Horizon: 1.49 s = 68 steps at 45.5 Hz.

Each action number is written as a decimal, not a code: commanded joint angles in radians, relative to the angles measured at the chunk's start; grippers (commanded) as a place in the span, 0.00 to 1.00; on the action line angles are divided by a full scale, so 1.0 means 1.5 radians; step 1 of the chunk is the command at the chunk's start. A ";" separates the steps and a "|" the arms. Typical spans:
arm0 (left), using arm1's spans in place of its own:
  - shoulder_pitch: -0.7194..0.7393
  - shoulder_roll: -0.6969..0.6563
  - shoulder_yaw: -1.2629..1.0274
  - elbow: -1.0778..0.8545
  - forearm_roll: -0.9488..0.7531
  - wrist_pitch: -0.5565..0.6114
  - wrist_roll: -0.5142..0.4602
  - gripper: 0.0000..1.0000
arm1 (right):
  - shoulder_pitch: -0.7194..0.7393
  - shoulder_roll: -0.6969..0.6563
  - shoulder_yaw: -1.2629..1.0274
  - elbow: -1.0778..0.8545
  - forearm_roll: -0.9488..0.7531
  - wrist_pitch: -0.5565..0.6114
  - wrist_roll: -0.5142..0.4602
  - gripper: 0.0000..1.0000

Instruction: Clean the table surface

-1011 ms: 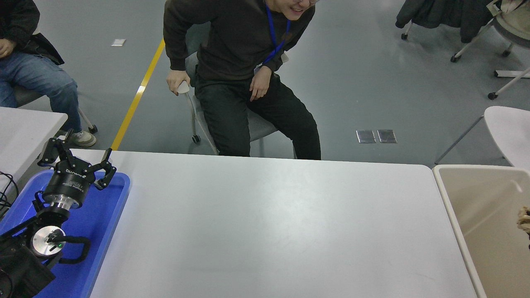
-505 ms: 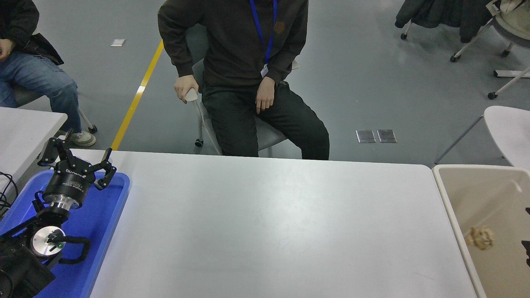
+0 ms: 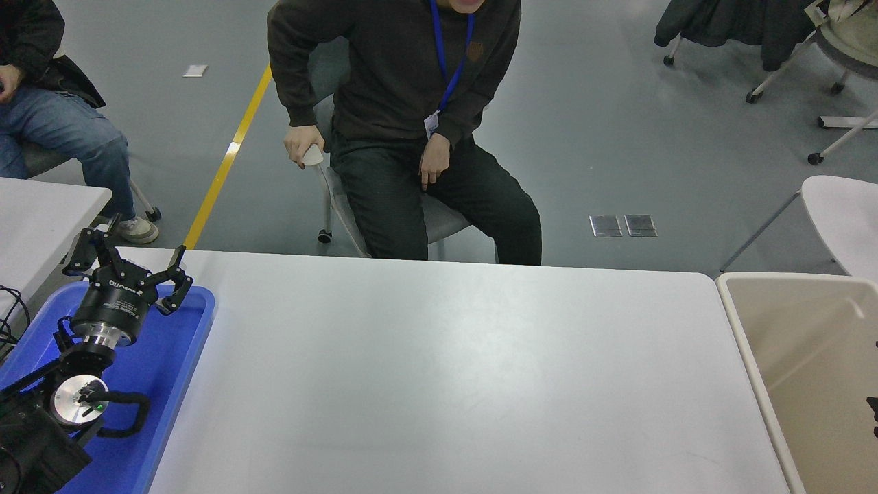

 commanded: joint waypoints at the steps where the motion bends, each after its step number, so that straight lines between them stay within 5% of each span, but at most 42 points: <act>1: 0.000 0.000 0.000 0.000 0.000 0.000 0.000 1.00 | 0.013 -0.018 0.068 0.004 0.022 0.003 -0.084 1.00; 38: 0.000 0.000 0.000 0.000 0.000 0.000 0.000 1.00 | -0.099 -0.012 0.450 0.488 0.013 0.027 -0.090 1.00; 68: 0.000 0.000 0.000 0.000 0.000 0.000 0.000 1.00 | -0.087 0.137 0.482 0.530 -0.052 0.035 -0.081 1.00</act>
